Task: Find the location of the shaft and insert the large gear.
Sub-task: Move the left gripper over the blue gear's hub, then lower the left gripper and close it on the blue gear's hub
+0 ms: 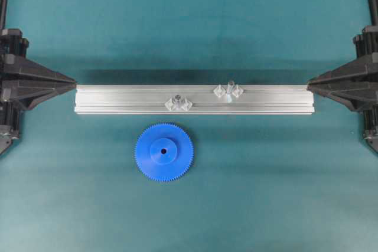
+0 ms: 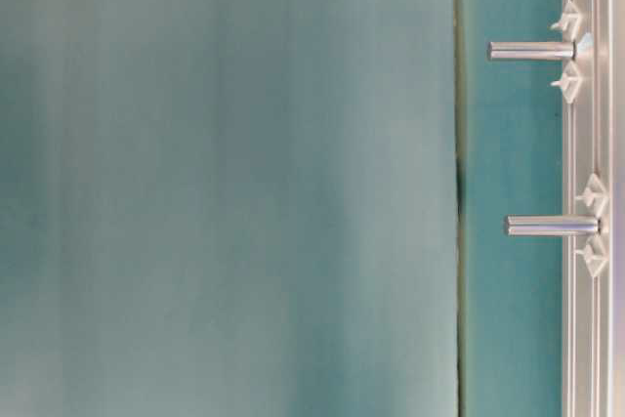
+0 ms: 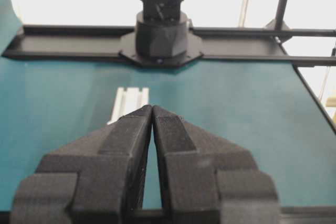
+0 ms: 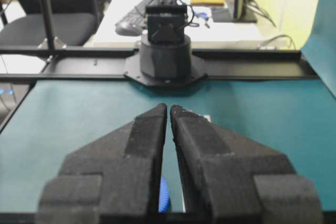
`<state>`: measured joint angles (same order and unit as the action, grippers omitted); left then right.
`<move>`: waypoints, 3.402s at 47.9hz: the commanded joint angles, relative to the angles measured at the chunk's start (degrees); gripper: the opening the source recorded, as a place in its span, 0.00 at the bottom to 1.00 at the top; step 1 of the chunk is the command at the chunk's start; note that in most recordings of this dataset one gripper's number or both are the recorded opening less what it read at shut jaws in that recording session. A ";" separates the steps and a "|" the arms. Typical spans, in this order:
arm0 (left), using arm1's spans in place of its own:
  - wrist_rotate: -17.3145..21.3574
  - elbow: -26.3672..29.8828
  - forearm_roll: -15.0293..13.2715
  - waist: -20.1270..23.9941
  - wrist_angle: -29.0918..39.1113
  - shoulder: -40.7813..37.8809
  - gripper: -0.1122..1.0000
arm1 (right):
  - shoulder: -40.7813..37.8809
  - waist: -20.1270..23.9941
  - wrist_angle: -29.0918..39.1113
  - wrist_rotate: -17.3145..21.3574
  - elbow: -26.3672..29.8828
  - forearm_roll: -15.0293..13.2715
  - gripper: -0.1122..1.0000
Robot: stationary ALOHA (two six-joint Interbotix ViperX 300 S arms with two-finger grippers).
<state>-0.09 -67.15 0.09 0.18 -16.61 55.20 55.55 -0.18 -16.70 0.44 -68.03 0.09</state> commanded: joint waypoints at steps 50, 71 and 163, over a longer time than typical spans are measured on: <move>-5.62 16.52 0.53 -5.71 23.03 -26.02 0.09 | -0.26 -0.35 22.94 5.10 -0.97 1.67 0.10; -5.62 24.43 0.70 -6.77 29.00 -36.04 0.09 | -0.26 -0.53 24.17 5.01 -1.05 1.67 0.10; 0.79 49.48 0.70 -8.26 56.34 -64.34 0.09 | 3.16 -0.62 27.42 5.01 -3.52 1.58 0.10</move>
<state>0.53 -19.25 0.70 -7.73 39.02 -9.93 58.80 -0.70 10.90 5.01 -71.98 1.67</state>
